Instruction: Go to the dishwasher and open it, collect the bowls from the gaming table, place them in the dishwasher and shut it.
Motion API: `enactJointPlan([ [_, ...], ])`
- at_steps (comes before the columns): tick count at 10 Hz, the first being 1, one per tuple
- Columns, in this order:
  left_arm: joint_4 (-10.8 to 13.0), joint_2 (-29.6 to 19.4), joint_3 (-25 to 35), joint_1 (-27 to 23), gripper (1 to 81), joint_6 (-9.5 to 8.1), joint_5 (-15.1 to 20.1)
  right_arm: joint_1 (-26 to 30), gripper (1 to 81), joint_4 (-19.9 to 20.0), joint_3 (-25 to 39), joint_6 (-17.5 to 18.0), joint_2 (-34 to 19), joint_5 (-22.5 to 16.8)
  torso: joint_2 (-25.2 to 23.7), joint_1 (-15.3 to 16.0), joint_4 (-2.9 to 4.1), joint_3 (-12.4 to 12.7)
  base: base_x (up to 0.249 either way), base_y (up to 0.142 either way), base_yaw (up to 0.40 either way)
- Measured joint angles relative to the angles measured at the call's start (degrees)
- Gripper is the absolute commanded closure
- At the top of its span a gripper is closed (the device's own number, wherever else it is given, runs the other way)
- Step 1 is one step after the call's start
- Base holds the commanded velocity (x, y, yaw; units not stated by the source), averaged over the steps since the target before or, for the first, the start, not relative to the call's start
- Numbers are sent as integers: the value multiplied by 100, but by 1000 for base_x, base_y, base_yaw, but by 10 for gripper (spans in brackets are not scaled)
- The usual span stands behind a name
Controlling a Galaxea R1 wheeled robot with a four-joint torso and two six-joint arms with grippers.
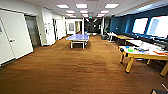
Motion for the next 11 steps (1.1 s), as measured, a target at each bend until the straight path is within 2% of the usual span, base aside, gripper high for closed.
enactJointPlan([
  [11, 0, -15, -72, 35, 10, 1, 20, -24, 10, 2, 54, 0, 66, -60, 0, 0, 0, 0, 189, 0, 0],
])
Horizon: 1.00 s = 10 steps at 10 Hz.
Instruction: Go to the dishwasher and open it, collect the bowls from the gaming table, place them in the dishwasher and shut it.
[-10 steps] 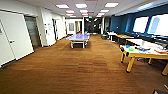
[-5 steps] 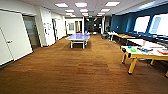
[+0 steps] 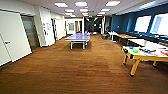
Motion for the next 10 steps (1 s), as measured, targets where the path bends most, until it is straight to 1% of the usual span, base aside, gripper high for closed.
enactJointPlan([
  [1, 0, 72, 74, -30, 10, -1, -5, 28, 10, 4, -54, 2, -77, 68, 0, 3, 0, -2, 191, 0, 0],
  [10, 0, 50, 43, -24, 10, -1, -5, 11, 10, 4, -48, 0, -54, 63, 0, 0, 0, 0, 193, 0, 0],
])
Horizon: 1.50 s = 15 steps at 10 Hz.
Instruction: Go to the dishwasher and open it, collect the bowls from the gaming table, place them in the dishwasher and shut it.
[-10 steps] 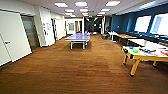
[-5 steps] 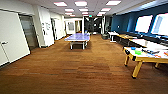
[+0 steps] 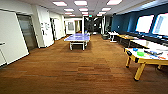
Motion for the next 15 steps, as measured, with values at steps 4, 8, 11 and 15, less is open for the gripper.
enactJointPlan([
  [4, 2, 17, 0, 40, 10, 0, -9, -27, 10, -1, -2, -1, -1, 7, -2, -2, 0, 0, 195, 0, 0],
  [8, 2, 17, 2, -17, 10, 1, -9, 26, 10, -1, -2, -1, -1, 9, 0, 2, 0, -2, 194, 0, 0],
  [11, 2, 26, -1, -6, 10, 1, -6, 15, 10, -1, -2, -1, 11, 7, 0, 2, 0, -2, 195, -74, 0],
  [15, 2, 39, 5, -4, 10, 1, -9, 17, 10, -1, -5, 0, -1, 18, 2, 3, 0, -2, 195, -78, 0],
])
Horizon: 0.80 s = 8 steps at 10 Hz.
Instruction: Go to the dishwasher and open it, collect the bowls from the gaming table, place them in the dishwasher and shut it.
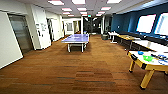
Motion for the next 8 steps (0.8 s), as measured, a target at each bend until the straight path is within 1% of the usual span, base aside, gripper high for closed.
enactJointPlan([
  [8, 0, 6, 2, -5, 10, 0, 2, -15, 10, 0, 0, -1, 20, 0, 0, 0, 0, 0, 195, -79, 0],
])
